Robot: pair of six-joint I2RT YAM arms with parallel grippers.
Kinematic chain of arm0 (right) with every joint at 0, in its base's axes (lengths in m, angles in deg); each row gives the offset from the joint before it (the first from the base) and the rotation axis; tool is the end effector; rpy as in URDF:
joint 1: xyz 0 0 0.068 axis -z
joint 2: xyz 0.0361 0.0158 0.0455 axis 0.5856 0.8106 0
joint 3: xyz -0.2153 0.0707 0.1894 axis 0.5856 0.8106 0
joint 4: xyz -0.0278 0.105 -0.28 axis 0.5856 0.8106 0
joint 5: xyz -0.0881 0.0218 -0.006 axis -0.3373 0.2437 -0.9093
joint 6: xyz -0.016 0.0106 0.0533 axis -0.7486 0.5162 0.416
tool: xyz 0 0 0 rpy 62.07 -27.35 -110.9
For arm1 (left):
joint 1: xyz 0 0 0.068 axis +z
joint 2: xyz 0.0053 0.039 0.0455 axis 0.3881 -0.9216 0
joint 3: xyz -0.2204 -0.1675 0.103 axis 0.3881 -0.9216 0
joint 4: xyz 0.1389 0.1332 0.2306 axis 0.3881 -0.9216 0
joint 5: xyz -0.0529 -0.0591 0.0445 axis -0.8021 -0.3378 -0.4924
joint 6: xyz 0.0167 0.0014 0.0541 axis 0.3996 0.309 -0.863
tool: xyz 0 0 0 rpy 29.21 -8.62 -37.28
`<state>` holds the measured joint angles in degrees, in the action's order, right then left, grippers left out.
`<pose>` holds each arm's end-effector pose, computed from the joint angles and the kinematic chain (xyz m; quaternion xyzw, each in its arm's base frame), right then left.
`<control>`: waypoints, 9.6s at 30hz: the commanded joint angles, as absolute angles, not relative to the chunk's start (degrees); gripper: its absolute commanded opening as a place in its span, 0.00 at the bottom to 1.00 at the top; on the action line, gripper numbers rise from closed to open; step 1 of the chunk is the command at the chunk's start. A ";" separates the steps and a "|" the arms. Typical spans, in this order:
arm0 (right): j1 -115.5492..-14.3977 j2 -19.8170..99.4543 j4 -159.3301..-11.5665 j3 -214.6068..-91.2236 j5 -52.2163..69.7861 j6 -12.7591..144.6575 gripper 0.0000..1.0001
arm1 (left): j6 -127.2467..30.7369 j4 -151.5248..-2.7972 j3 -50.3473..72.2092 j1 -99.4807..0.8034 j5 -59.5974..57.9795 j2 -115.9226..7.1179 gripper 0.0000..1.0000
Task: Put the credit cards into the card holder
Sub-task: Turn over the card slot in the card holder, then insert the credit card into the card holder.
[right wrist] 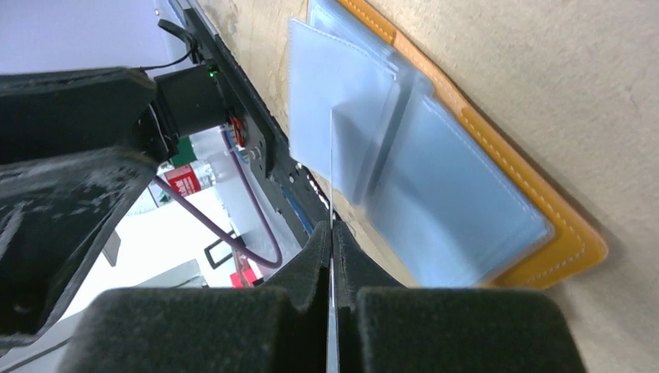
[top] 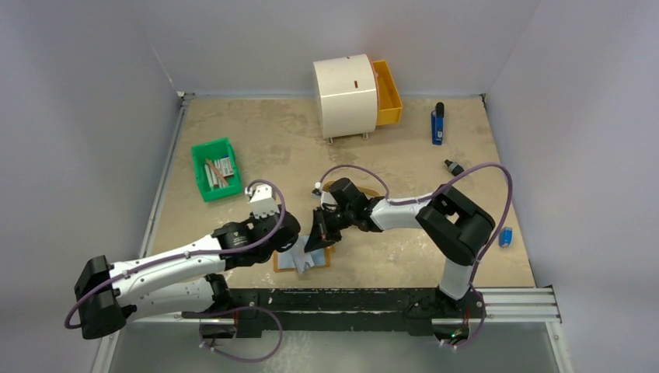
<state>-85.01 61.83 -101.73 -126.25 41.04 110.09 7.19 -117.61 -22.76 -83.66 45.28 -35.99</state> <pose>0.2312 0.3065 0.1316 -0.1351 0.8487 0.5107 0.0269 0.1243 -0.1729 0.2322 -0.1413 0.9004 -0.1058 0.3977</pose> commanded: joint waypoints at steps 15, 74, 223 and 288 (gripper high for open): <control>-85.68 57.43 -94.05 -128.02 40.01 106.46 0.00 | 9.23 -108.35 -28.96 -83.66 45.04 -43.58 0.20; -82.80 59.21 -103.61 -123.77 36.81 111.71 0.00 | 12.06 -108.72 -32.23 -83.57 44.93 -44.21 0.09; -86.42 67.30 -105.28 -127.98 31.33 119.71 0.00 | 19.48 -108.24 -39.96 -83.66 41.99 -39.98 0.00; -91.20 57.07 -81.70 -133.94 17.89 112.92 0.36 | 23.94 -113.41 -42.26 -83.66 44.42 -29.21 0.00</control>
